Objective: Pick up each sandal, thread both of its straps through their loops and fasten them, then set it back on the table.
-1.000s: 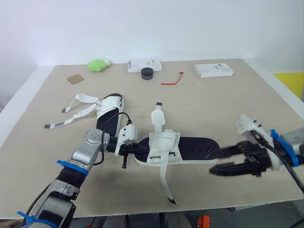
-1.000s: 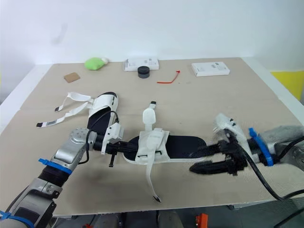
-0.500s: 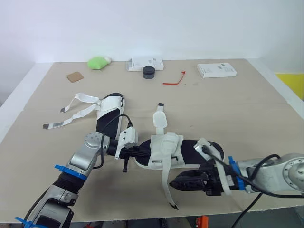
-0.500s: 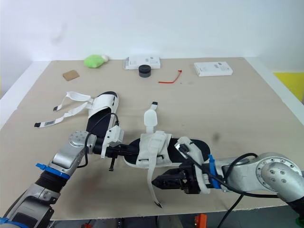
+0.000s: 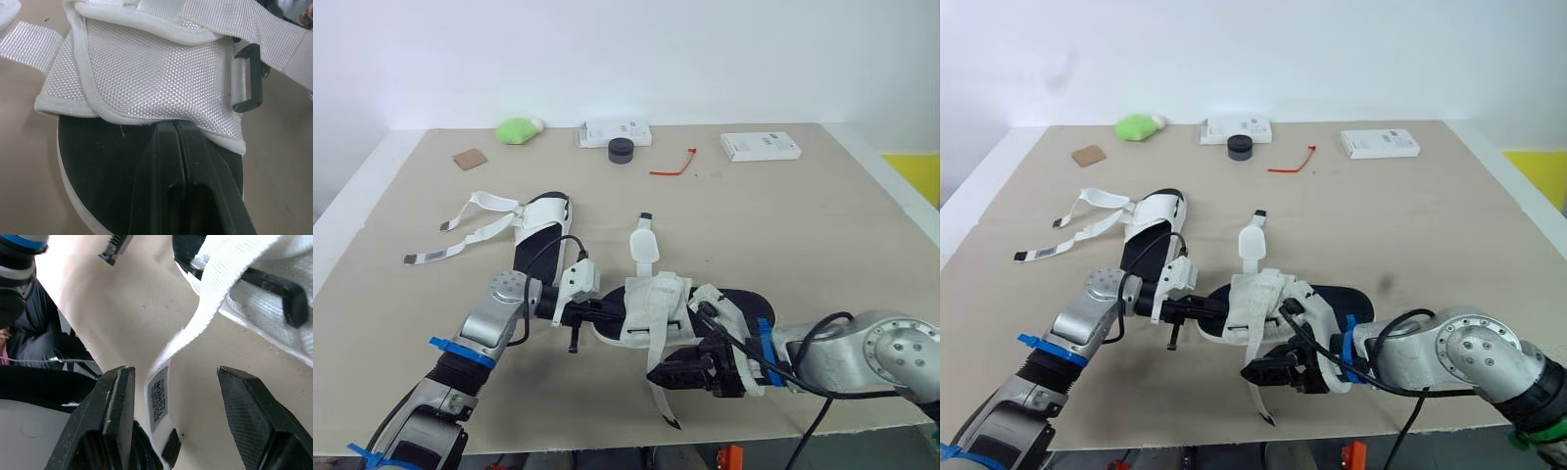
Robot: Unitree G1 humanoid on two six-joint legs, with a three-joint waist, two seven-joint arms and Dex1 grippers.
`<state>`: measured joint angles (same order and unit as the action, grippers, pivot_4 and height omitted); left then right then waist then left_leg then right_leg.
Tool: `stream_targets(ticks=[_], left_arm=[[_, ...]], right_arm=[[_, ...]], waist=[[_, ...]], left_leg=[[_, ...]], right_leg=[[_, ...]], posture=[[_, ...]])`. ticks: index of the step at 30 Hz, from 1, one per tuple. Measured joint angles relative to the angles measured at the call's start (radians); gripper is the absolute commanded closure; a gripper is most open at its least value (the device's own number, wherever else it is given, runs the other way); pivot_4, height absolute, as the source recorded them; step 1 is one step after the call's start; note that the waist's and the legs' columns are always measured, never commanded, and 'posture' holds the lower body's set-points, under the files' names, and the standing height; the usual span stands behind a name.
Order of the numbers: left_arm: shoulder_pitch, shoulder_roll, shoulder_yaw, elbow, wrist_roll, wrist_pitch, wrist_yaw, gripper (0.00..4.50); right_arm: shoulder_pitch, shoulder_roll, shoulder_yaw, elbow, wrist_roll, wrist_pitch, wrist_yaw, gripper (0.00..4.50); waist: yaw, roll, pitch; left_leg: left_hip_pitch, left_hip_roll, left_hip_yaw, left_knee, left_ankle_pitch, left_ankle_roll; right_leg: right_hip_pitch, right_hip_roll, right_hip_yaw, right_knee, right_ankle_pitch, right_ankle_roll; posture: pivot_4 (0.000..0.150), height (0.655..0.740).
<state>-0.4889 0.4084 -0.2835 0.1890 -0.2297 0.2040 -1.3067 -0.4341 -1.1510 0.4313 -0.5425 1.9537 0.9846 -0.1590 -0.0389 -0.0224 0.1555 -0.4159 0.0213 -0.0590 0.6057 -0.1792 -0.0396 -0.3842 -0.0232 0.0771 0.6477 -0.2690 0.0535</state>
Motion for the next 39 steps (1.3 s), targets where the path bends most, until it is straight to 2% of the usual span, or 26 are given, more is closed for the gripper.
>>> stream_targets(ticks=[8,9,10,14,16,23,27,31,38,39], left_arm=[[0.002,-0.001,-0.005,0.003,0.0,-0.002,0.0,4.5],[0.002,-0.001,-0.005,0.003,0.0,-0.002,0.001,4.5],[0.002,-0.001,-0.005,0.003,0.0,-0.003,0.001,4.5],[0.001,-0.001,-0.005,0.008,0.0,-0.009,0.0,4.5],[-0.001,-0.002,-0.005,0.011,0.0,-0.01,-0.001,4.5],[-0.014,-0.006,-0.007,0.031,0.0,-0.023,-0.008,4.5],[-0.017,-0.008,-0.007,0.038,0.0,-0.028,-0.01,4.5],[-0.019,-0.012,-0.009,0.04,0.0,-0.03,-0.012,4.5],[-0.021,-0.016,-0.01,0.045,0.0,-0.03,-0.01,4.5],[-0.021,-0.016,-0.01,0.045,0.0,-0.03,-0.01,4.5]], right_arm=[[-0.043,0.079,0.041,0.07,0.002,0.058,-0.075,1.55],[-0.045,0.081,0.041,0.075,0.003,0.062,-0.08,2.07],[-0.045,0.082,0.041,0.079,0.003,0.066,-0.084,2.35],[-0.045,0.083,0.041,0.087,0.003,0.083,-0.089,4.02],[-0.045,0.081,0.04,0.092,0.003,0.088,-0.086,4.49],[-0.064,0.031,-0.003,0.101,0.003,0.146,0.058,4.49],[-0.121,0.008,-0.066,0.102,0.003,0.17,0.229,4.49],[-0.136,0.004,-0.089,0.106,0.003,0.176,0.329,4.49],[-0.135,0.04,-0.089,0.154,0.003,0.169,0.262,4.49],[-0.131,0.04,-0.089,0.153,0.003,0.169,0.25,4.05]], waist=[[0.006,0.0,0.0],[0.006,0.0,0.0],[0.006,0.0,0.0],[0.006,0.0,0.0],[0.006,0.0,0.0],[0.007,0.001,0.0],[0.007,0.001,0.0],[0.012,0.001,-0.001],[0.015,0.001,-0.001],[0.015,0.001,-0.001]], left_leg=[[0.0,0.0,0.0,0.0,0.0,0.0],[0.0,0.0,0.0,0.0,0.0,0.0],[0.0,0.0,0.0,0.0,0.0,0.0],[0.0,0.0,0.0,0.0,0.0,0.0],[0.0,0.0,0.0,0.0,0.0,0.0],[0.0,0.0,0.0,0.001,0.0,0.0],[0.0,0.001,0.0,0.001,0.0,0.0],[0.0,0.001,0.0,0.001,0.0,0.0],[0.0,0.001,0.0,0.001,0.0,0.0],[0.0,0.001,0.0,0.001,0.0,0.0]], right_leg=[[0.0,0.0,0.0,0.0,0.0,0.0],[0.0,0.0,0.0,0.0,0.0,0.0],[0.0,0.0,0.0,0.0,0.0,0.0],[0.0,0.0,0.0,0.0,0.0,0.0],[0.0,0.0,0.0,0.0,0.0,0.0],[0.001,0.0,0.0,0.0,0.001,0.0],[0.001,0.0,0.0,0.0,0.001,0.0],[0.0,0.0,-0.001,0.0,0.001,0.0],[0.0,0.0,-0.001,0.0,0.001,0.0],[0.0,0.0,-0.001,0.0,0.001,0.0]], posture=[[0.15,0.74],[0.15,0.74],[0.15,0.74],[0.15,0.74],[0.15,0.74],[0.15,0.74],[0.15,0.74],[0.15,0.74],[0.15,0.74],[0.15,0.74]])
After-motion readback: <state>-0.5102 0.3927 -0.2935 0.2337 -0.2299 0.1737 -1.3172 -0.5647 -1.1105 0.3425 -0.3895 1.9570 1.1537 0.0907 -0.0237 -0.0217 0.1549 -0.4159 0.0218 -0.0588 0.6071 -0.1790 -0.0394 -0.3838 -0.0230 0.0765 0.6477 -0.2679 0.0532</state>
